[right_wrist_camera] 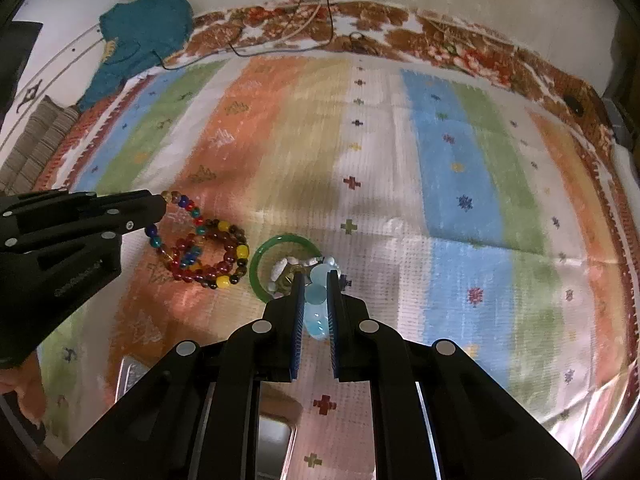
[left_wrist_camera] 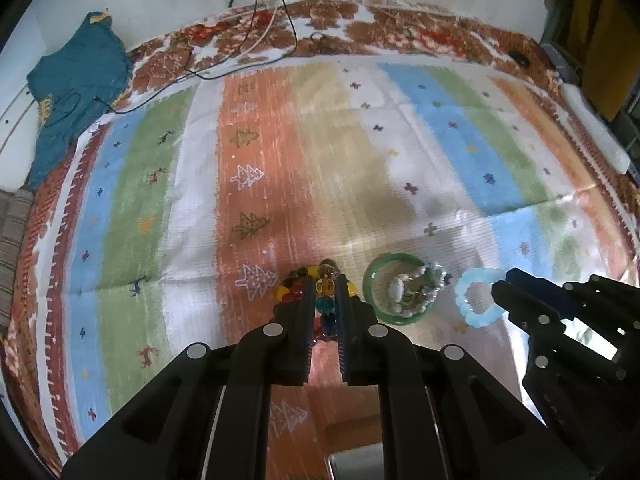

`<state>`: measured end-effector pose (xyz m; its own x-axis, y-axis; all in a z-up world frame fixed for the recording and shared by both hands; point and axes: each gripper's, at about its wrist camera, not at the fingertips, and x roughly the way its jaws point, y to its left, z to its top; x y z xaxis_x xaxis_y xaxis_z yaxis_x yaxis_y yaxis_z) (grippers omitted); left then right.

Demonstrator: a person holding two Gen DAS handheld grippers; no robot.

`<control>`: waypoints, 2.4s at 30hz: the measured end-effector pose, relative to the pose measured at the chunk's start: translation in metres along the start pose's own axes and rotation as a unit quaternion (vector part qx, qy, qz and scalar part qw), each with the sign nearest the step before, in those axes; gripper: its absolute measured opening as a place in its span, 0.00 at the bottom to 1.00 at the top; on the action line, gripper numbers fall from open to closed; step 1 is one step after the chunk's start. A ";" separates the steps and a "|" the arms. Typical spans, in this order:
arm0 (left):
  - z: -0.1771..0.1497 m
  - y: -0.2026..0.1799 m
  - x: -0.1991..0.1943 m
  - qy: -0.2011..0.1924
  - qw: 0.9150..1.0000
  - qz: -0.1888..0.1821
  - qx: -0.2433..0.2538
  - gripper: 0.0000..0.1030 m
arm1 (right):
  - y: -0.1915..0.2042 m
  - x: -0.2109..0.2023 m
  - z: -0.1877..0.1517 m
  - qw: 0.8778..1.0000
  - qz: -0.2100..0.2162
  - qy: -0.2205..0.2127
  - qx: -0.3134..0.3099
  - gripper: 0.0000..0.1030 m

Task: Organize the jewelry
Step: 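Lift the multicolour bracelet with left gripper while right lifts light blue bracelet from bangle, then lower both held bracelets into the silver tin and open both grippers, then move both open grippers back toward the red bracelet and green bangle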

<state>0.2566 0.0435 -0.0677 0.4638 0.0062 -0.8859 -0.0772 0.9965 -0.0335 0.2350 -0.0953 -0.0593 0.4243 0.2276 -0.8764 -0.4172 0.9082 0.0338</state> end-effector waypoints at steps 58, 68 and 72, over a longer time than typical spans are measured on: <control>-0.115 -0.027 -0.116 -0.052 0.998 -0.027 0.014 0.10 | 0.020 -0.092 -0.087 0.999 0.028 -0.042 -0.019 0.14; -0.111 -0.012 -0.106 -0.040 0.999 -0.009 -0.007 0.35 | -0.003 -0.077 -0.079 1.000 0.003 -0.023 0.018 0.36; -0.109 -0.012 -0.100 -0.034 0.999 -0.003 -0.007 0.40 | -0.004 -0.072 -0.075 1.000 -0.003 -0.017 0.016 0.42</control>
<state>0.1152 0.0221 -0.0288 0.5236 0.0072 -0.8519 -0.0859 0.9953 -0.0444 0.1456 -0.1417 -0.0325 0.4541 0.2343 -0.8596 -0.3885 0.9203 0.0456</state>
